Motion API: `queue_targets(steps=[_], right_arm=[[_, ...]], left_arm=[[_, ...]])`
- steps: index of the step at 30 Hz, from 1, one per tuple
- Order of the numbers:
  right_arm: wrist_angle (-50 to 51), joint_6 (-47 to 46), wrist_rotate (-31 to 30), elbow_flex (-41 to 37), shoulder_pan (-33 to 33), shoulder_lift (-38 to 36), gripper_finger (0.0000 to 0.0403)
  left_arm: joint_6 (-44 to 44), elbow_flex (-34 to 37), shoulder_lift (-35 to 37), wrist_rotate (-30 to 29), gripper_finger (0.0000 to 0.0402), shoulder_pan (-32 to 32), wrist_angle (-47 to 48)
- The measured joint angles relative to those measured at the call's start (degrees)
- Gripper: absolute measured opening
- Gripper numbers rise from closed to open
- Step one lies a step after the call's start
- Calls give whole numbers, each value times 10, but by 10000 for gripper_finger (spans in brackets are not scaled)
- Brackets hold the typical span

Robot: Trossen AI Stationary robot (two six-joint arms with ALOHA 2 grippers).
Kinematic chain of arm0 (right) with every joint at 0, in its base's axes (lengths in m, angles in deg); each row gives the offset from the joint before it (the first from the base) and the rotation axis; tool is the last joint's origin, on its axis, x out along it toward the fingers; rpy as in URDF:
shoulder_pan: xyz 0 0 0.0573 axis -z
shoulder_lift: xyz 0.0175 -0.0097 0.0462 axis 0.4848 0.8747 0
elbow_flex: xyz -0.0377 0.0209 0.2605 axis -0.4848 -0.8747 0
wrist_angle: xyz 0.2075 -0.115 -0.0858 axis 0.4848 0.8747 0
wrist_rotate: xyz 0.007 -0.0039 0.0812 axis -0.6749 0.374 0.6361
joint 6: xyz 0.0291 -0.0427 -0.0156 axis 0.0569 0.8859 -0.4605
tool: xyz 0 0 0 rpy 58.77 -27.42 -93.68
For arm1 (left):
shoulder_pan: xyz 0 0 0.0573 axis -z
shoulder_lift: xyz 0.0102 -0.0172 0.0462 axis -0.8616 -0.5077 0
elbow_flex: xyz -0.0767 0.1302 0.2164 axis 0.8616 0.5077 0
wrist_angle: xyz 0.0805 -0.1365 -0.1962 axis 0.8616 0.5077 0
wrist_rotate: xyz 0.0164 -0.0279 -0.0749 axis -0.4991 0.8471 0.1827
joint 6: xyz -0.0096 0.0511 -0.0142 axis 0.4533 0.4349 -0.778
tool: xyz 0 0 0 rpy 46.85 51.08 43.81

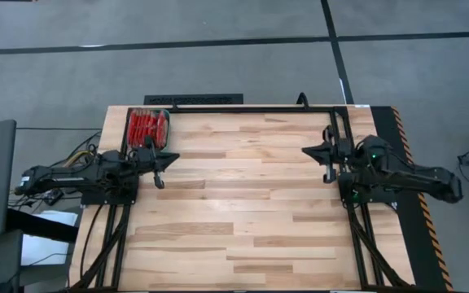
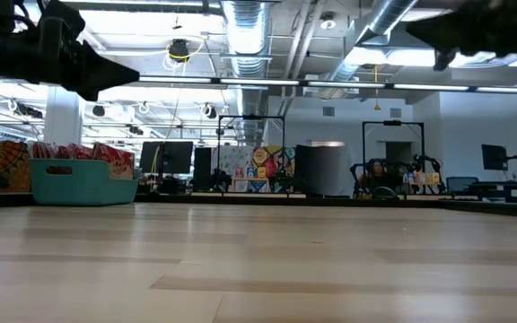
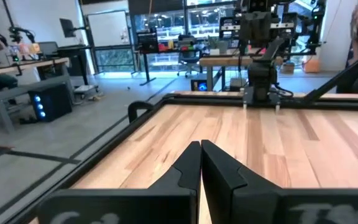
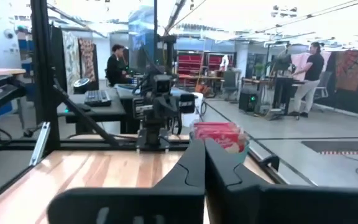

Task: Sort popcorn bags into baskets
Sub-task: Return to Home Position

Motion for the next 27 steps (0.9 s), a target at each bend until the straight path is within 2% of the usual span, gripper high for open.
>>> queue_targets(steps=[6, 10, 15, 19, 24, 27], right_arm=[[12, -13, 1, -45, 0, -64, 17], [25, -14, 3, -53, -4, -79, 9], [61, -7, 4, -57, -5, -92, 13], [88, -8, 4, -57, 1, -124, 18], [114, -14, 4, -57, 0, -142, 6], [89, -39, 4, -64, -1, -143, 5]], left_arm=[[-7, 0, 0, 2, 0, 0, 23], [-15, 28, 1, 15, 0, 0, -20], [-9, 29, 10, 8, 0, 0, -14], [-4, 29, 47, 14, 0, 0, -12], [-1, 29, 119, 9, 0, 0, 54], [-16, 29, 116, 11, 0, 0, 64]])
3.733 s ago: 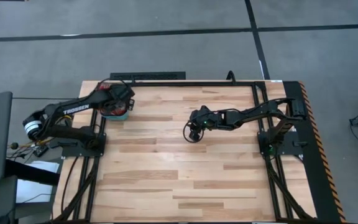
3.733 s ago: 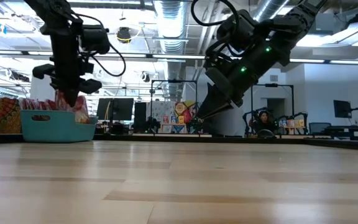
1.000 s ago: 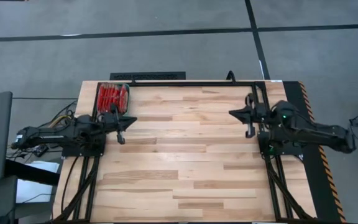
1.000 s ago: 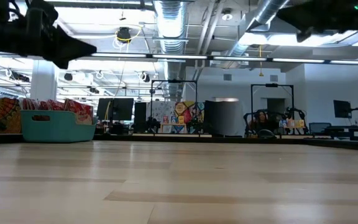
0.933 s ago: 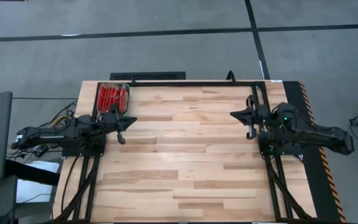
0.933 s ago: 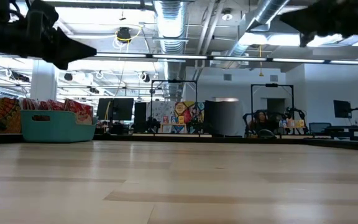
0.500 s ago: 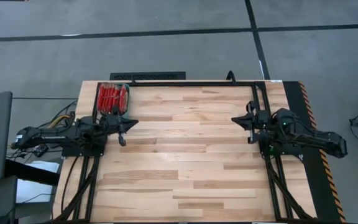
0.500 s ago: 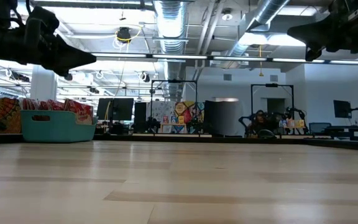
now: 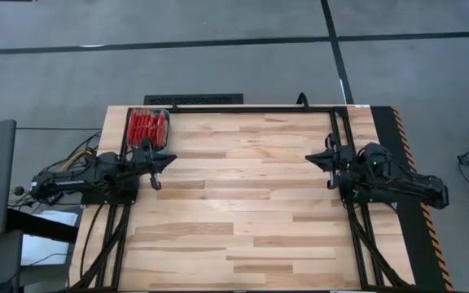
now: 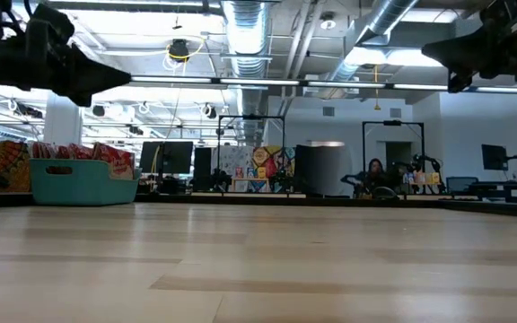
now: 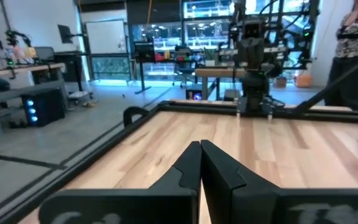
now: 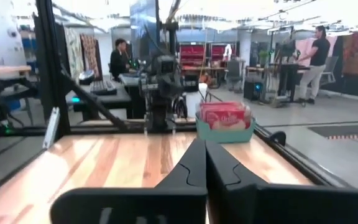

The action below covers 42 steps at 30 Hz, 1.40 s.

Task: Sort popcorn bags into baskets
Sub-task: Return to Home Position

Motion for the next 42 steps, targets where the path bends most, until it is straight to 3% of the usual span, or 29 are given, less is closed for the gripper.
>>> queue_targets(steps=[9, 20, 23, 31, 37, 42], right_arm=[[-132, -25, -17, -63, -36, 2, 5], [-74, -6, -22, -64, -75, 7, 50], [-76, -8, -63, -64, -72, 6, 54], [-61, -8, -90, -64, -66, 6, 54], [-27, -8, -90, -64, -67, 7, 55], [1, -9, -90, -64, -67, 7, 55]], left_arm=[[-22, 1, 1, 8, 0, 0, 14], [1, 2, 0, -1, 0, 0, 13], [-8, 2, 0, -10, 0, 0, 13], [-63, 2, 0, 68, 0, 3, 45], [-26, 2, 0, -21, 0, 33, 11], [0, 2, -2, -18, 0, 39, 67]])
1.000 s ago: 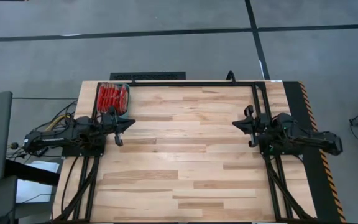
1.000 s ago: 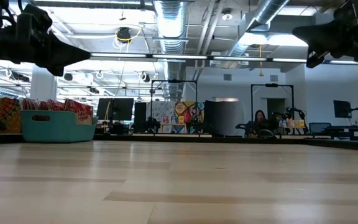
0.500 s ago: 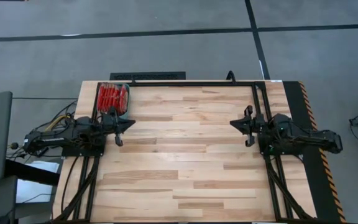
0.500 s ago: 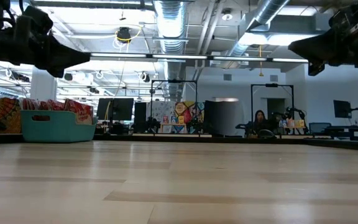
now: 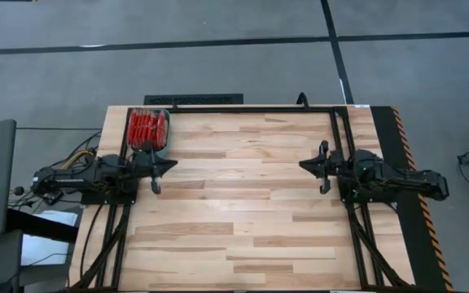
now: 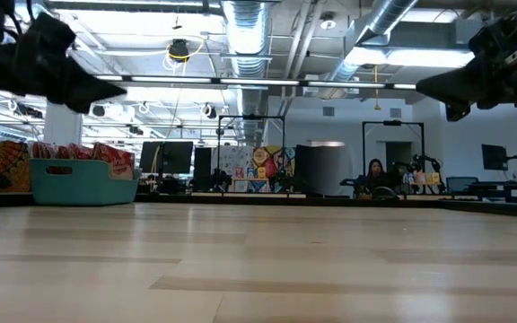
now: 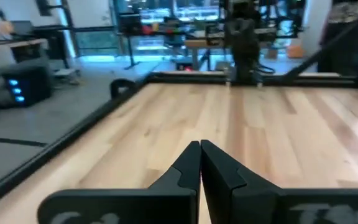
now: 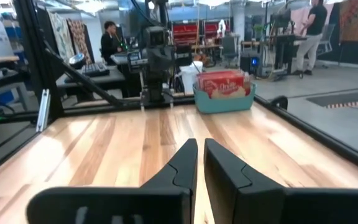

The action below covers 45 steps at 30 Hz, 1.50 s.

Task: Sort popcorn bags into baskets
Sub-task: Return to Home Position

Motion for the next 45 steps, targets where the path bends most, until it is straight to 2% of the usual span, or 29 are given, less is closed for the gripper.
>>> queue_targets(steps=[4, 11, 16, 20, 22, 25, 29, 35, 45], right_arm=[[5, 0, -2, 0, 0, 0, 55], [9, 0, -3, 0, 0, 0, 55], [11, 0, -3, 0, 0, 0, 55], [11, 0, -2, 0, 0, 0, 55], [12, 0, -2, 0, 0, 0, 55], [11, 0, -2, 0, 0, 0, 55], [10, 0, -2, -1, 0, 0, 55], [10, 0, -2, -1, 0, 0, 55], [10, 0, -2, -1, 0, 0, 55]], left_arm=[[-12, 0, -22, 45, 0, 0, 0], [10, 0, -48, 40, 0, 0, -1], [50, 0, -47, -17, 0, 0, -29], [63, 0, -19, -93, 0, -6, -97], [86, 0, 5, -110, 0, -14, -85], [94, 0, 2, -122, 0, -29, -61], [68, 0, 2, -103, 0, -53, -22], [0, 0, 2, -92, 0, -74, -43], [-14, 0, 2, -82, 0, -75, -17]])
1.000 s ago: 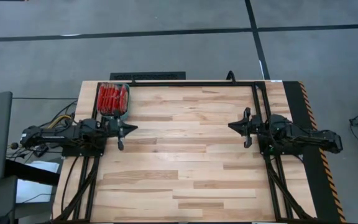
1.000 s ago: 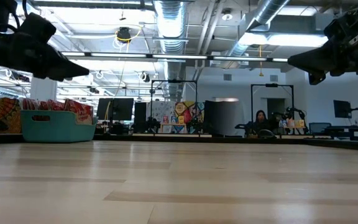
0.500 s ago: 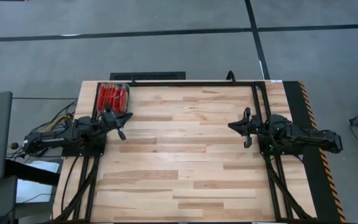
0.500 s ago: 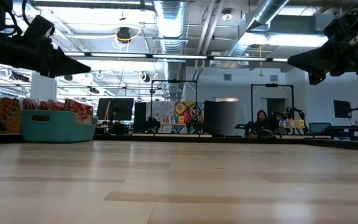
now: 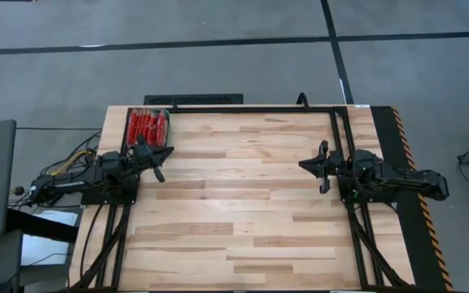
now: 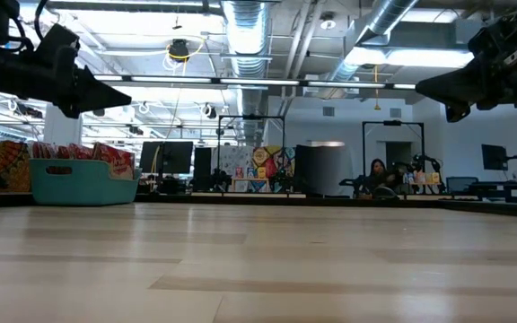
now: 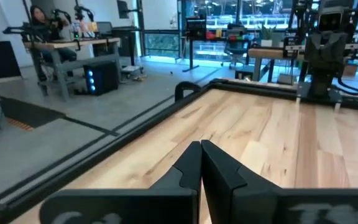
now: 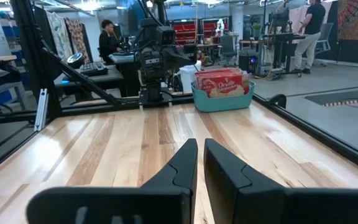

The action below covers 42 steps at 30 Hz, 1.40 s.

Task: Sort popcorn bags into baskets
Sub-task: Return to Home Position

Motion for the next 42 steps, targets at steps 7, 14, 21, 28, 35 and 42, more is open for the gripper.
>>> queue_targets(steps=[7, 14, 21, 28, 35, 42], right_arm=[[0, 0, 0, 0, 0, 0, 55], [0, 0, 0, 0, 0, 0, 55], [0, 0, 0, 0, 0, 0, 55], [0, 0, 1, 0, 0, 0, 55], [0, 0, 1, 0, 0, 0, 55], [0, 0, 1, 0, 0, 0, 55]], left_arm=[[16, 0, 0, 0, 0, 0, -1], [16, 0, 0, 0, 0, 0, -1], [13, 0, 0, 0, 0, 0, -1], [12, 0, 0, -1, 0, 0, -1], [12, 0, 0, -1, 0, 0, -1], [12, 0, 0, -1, 0, 0, -1]])
